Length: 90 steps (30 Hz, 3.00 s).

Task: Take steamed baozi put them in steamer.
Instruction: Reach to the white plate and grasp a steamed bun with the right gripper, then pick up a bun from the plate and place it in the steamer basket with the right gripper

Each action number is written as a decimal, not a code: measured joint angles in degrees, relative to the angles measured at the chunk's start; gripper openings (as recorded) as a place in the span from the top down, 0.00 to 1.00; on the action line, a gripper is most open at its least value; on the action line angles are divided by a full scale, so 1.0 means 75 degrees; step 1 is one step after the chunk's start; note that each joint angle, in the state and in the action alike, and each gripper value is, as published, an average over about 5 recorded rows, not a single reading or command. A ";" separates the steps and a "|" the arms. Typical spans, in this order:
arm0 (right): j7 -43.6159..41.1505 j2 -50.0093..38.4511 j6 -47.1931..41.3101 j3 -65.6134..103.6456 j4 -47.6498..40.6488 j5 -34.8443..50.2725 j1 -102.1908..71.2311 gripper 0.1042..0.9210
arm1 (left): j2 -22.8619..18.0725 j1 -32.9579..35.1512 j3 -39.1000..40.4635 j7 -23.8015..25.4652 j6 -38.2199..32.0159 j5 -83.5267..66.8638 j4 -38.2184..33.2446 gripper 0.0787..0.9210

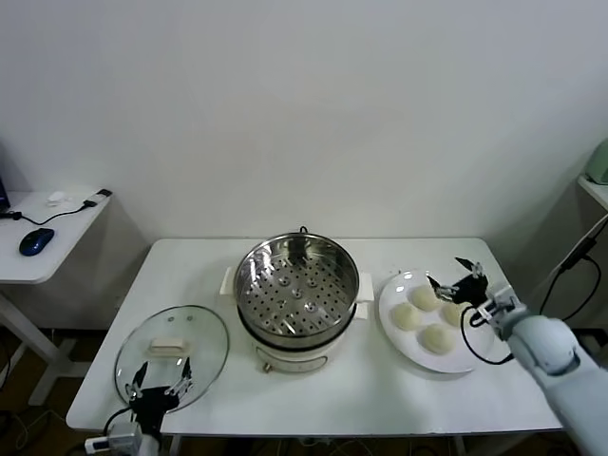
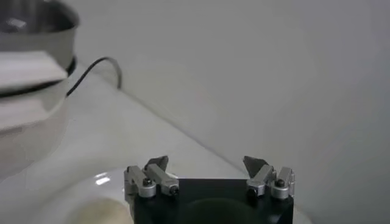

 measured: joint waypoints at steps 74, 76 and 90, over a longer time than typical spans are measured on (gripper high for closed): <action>-0.4671 0.2926 0.1836 -0.9178 -0.4299 -0.0006 0.8746 0.34 | -0.0157 0.0148 0.0192 -0.0046 -0.0160 0.0307 -0.0008 0.12; -0.4684 0.3040 0.2017 -0.9570 -0.3775 0.0344 0.9355 0.34 | -0.0157 0.0148 0.0215 -0.0047 -0.0179 0.0327 0.0007 0.12; -0.4255 0.4247 0.4246 -1.0635 -0.1386 -0.0156 1.0569 0.34 | -0.0147 0.0072 0.0234 -0.0083 -0.0214 0.0313 0.0045 0.12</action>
